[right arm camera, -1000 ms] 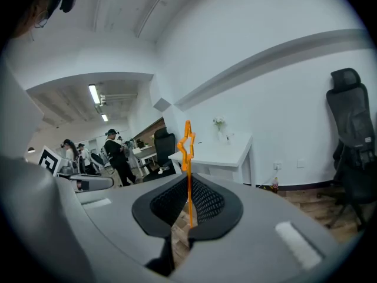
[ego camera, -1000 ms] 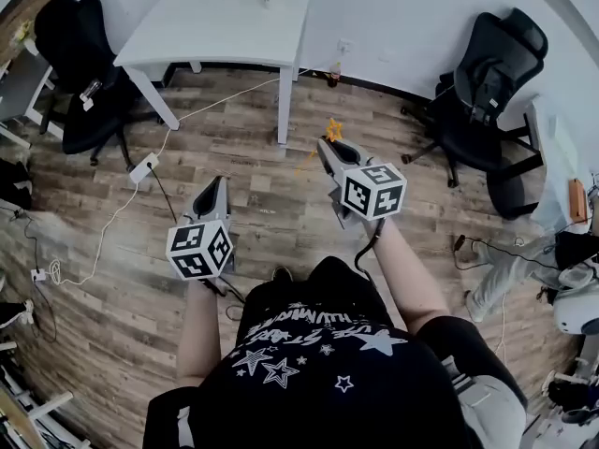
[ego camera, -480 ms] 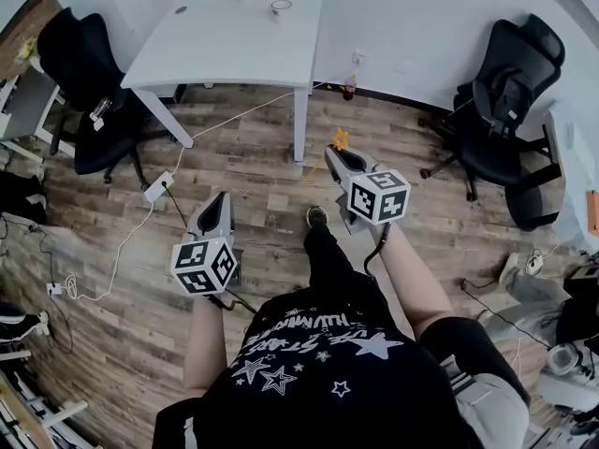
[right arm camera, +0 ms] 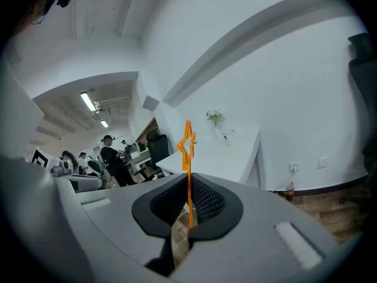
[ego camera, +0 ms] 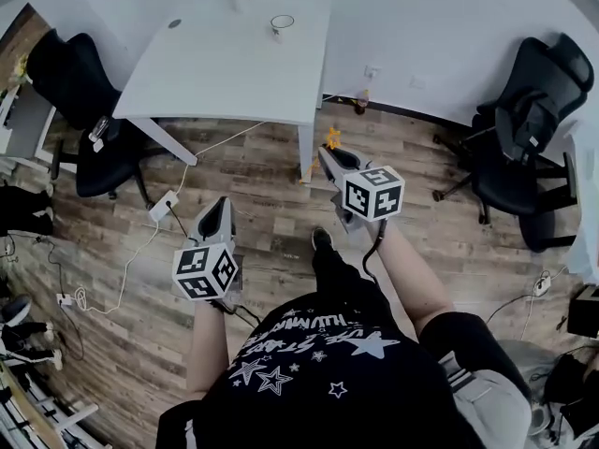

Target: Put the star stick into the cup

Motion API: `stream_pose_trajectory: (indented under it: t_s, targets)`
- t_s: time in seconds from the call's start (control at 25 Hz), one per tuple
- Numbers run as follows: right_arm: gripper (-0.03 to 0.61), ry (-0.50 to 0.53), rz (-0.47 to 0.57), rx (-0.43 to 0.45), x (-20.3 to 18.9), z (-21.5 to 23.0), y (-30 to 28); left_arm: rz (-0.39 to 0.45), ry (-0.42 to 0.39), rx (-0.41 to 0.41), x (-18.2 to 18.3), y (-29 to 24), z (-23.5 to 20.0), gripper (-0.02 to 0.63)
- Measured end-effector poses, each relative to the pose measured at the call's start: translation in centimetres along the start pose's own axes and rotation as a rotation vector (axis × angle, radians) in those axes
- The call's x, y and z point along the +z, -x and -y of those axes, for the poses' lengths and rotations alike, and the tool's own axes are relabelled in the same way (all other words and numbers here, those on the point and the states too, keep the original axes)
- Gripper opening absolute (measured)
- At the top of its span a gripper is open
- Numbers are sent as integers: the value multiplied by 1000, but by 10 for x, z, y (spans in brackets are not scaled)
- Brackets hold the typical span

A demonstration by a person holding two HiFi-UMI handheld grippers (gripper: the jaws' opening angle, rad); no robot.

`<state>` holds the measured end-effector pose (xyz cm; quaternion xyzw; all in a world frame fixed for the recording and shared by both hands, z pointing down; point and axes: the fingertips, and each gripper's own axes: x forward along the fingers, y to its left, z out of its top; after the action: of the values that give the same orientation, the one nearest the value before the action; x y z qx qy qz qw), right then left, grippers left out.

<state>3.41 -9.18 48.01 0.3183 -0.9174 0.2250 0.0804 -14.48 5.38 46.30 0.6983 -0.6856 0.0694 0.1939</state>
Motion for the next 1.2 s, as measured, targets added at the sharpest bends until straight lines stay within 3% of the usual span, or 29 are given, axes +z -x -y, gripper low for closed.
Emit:
stream_pose_trajectory:
  t_s: [0.4,0.6,0.88,1.2]
  targets:
    - [31,25,25,64,89,77,-85,30,-15,53,65,-112,-6,2]
    - [31,43,43,81,122,97,-113,56,12,81,84,-140,-15,2]
    - [31,42,58,58,141,114,-136,50,32,80,91,-161,-28,2]
    - [31,13,112,-25,170,142,-163,56,16,12,116,-220,-51,2]
